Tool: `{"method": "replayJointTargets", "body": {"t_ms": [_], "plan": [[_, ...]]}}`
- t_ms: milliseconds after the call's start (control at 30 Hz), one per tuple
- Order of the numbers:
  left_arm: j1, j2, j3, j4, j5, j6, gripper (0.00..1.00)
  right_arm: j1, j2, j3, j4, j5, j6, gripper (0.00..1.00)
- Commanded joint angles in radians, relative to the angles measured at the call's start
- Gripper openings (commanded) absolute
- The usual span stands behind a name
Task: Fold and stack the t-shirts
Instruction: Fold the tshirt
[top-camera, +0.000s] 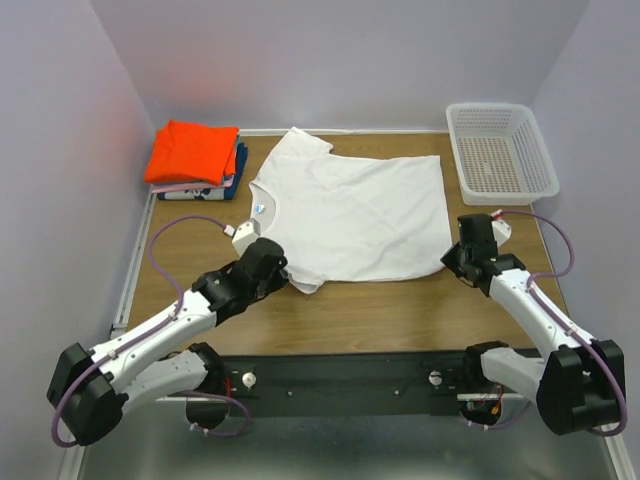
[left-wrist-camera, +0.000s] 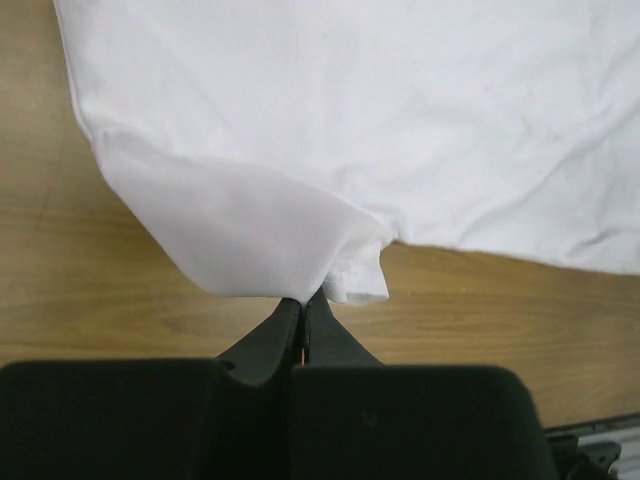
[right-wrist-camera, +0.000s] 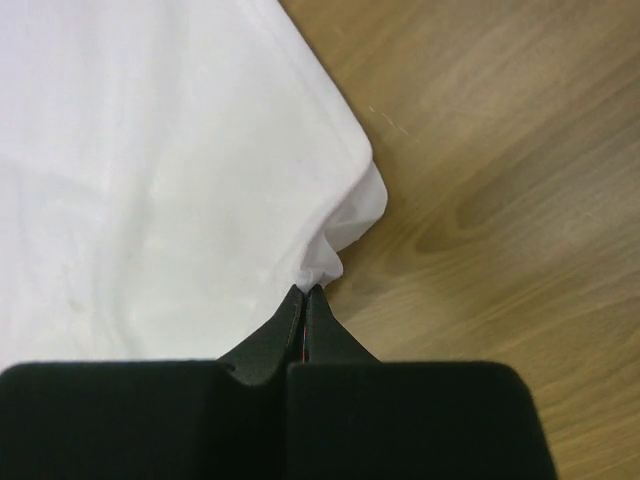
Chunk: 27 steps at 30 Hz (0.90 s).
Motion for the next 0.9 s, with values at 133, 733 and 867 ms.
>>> {"method": "replayJointTargets", "body": {"t_ms": [133, 733, 867], "plan": [[0.17, 0.202, 0.194, 0.158, 0.007, 0.238, 0.0, 0.001, 0.131, 0.178, -0.012, 0.028, -0.061, 0.01], [0.348, 0.629, 0.522, 0.264, 0.067, 0.528, 0.0, -0.018, 0.466, 0.498, -0.009, 0.096, -0.134, 0.01], [0.365, 0.728, 0.608, 0.27, 0.1, 0.574, 0.0, -0.031, 0.517, 0.541, -0.007, 0.1, -0.145, 0.01]]}}
